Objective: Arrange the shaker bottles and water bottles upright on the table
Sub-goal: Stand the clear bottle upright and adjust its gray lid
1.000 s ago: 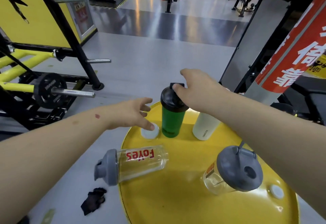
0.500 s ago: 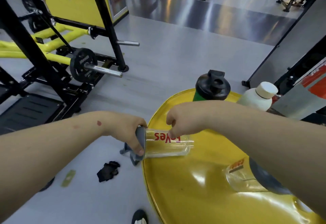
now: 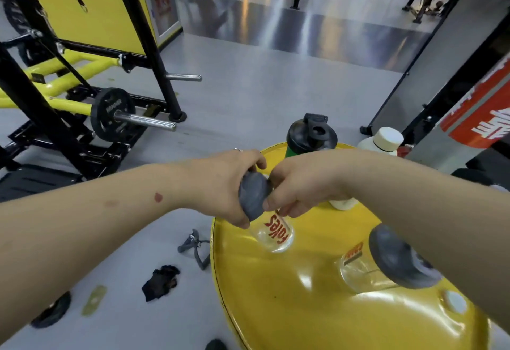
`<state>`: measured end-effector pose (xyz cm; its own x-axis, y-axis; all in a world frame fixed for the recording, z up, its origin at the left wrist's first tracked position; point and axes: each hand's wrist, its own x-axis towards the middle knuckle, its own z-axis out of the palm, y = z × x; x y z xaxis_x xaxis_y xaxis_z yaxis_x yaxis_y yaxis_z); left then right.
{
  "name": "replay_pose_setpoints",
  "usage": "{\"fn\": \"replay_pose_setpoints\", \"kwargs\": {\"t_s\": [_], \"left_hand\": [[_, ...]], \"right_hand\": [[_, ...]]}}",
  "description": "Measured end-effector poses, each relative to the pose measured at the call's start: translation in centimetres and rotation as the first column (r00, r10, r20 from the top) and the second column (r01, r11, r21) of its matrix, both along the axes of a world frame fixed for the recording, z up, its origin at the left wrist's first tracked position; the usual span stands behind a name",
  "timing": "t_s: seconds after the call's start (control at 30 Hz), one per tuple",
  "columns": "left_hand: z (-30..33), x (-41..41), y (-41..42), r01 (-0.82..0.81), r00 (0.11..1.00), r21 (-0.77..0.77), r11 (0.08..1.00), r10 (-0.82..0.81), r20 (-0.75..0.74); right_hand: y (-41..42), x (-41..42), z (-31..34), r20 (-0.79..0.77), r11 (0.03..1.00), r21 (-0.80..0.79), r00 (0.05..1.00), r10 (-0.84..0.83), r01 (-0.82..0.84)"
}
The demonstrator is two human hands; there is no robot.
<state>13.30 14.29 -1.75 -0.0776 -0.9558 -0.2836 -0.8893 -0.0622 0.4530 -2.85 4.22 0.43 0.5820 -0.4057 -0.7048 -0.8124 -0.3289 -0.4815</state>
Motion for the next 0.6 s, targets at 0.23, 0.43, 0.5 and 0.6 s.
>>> {"fn": "replay_pose_setpoints", "kwargs": {"t_s": [0.23,0.43,0.5,0.6], "left_hand": [[-0.3,-4.9,-0.6,0.159,0.987,-0.158,0.975,-0.158,0.024],[-1.6,-6.5,-0.6,0.042,0.995,-0.140,0.989,-0.054,-0.079],[-1.7,-6.7,-0.3,-0.010,0.992,-0.120,0.993,-0.005,-0.124],[-2.0,-7.3,0.2,-0.088,0.976,-0.120,0.989,0.061,-0.209]], "right_hand": [[-1.2,-5.6,0.3,0.046,0.979,0.117,0.984,-0.170,0.164],[-1.1,-8.0,-0.1,0.058,0.980,0.037,0.978,-0.198,0.196],[-1.0,-8.4,0.0,0.078,0.977,0.037,0.975,-0.210,0.208],[-0.7,-8.7,0.1,0.108,0.977,0.027,0.972,-0.211,0.209]]}}
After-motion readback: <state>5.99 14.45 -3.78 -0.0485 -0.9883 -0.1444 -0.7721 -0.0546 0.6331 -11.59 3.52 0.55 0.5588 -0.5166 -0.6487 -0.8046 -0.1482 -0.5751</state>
